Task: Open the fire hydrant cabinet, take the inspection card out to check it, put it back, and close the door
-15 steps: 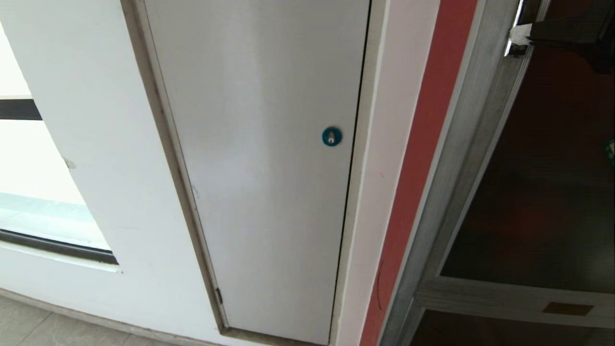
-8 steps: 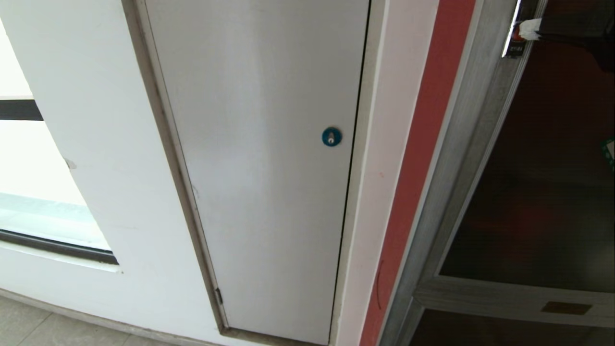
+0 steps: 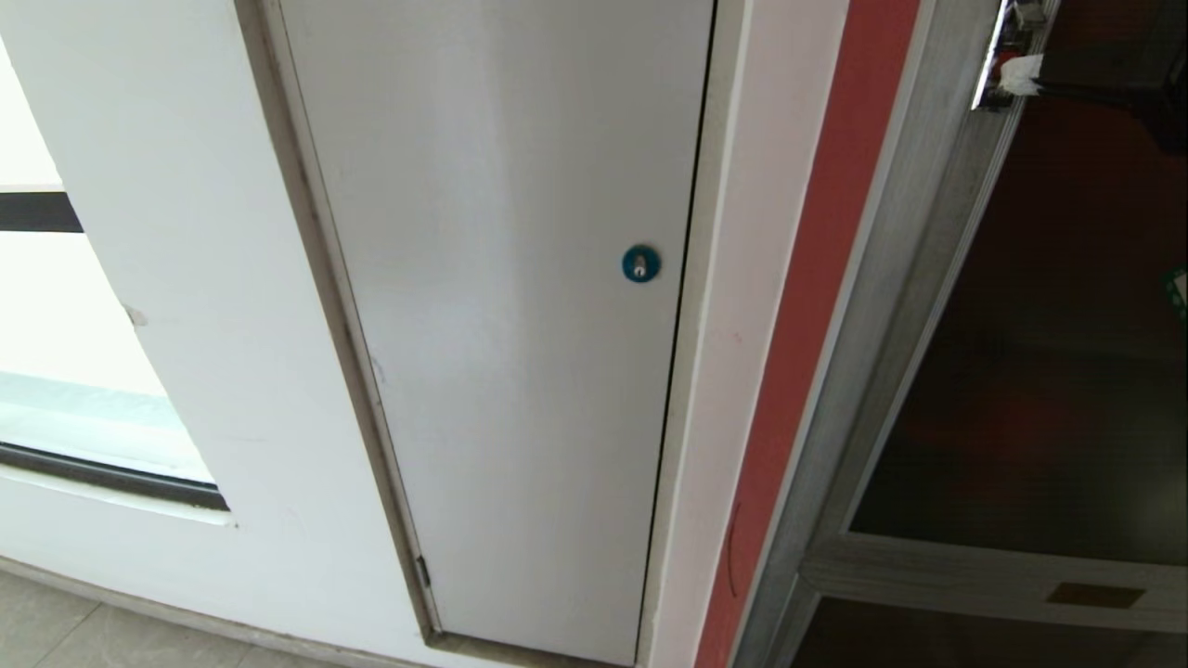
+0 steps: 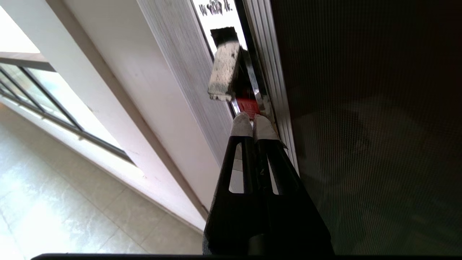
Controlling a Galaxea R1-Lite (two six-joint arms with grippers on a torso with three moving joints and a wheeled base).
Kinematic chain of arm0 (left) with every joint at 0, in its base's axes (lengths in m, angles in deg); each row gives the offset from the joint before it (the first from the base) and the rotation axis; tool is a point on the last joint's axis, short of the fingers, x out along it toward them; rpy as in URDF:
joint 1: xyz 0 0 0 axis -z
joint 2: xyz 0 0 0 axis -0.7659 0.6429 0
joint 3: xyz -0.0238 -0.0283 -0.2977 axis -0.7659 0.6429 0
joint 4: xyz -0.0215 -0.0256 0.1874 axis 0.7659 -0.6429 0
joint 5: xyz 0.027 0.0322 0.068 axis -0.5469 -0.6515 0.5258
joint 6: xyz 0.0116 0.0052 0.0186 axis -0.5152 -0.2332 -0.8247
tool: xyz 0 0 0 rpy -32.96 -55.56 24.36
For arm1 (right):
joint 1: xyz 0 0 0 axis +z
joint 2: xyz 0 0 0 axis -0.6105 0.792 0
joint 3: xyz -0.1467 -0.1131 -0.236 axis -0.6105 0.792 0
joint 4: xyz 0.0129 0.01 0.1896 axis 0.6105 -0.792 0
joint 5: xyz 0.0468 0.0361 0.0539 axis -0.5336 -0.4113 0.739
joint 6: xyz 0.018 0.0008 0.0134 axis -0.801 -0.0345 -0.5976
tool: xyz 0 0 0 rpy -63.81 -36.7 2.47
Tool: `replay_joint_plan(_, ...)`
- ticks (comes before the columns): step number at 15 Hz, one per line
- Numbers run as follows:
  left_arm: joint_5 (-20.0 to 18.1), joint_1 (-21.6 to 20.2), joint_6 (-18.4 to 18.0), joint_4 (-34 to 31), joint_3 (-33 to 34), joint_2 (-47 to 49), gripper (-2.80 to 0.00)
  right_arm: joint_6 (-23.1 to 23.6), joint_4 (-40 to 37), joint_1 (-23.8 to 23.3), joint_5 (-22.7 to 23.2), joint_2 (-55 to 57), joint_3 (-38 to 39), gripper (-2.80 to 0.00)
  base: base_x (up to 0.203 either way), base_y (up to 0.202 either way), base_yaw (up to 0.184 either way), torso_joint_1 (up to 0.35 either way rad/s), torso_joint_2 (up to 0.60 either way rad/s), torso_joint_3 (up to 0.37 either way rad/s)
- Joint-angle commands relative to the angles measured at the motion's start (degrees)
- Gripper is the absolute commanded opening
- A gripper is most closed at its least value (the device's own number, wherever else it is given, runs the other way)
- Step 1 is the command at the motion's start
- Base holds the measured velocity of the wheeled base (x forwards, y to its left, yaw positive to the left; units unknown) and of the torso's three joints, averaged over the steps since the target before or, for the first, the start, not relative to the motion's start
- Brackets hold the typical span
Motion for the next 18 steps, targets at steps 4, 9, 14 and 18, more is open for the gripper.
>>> replay_joint_plan(4,0.0,0.0,0.0,0.0,0.4,0.1,-2.80,-3.0,-5.0,0.8,2.7,-7.1,2.0,-2.80,0.000,0.000,0.000,0.000,0.00,0.000)
replay_joint_plan(9,0.0,0.0,0.0,0.0,0.4,0.1,-2.80,-3.5,-8.1,4.7,1.6,-18.2,10.4,-2.80,0.000,0.000,0.000,0.000,0.00,0.000)
replay_joint_plan(14,0.0,0.0,0.0,0.0,0.4,0.1,-2.80,3.7,5.8,11.7,-10.3,-21.3,24.1,-2.80,0.000,0.000,0.000,0.000,0.00,0.000)
replay_joint_plan(18,0.0,0.0,0.0,0.0,0.4,0.1,-2.80,12.6,22.1,25.5,-30.7,-19.4,30.1,-2.80,0.000,0.000,0.000,0.000,0.00,0.000)
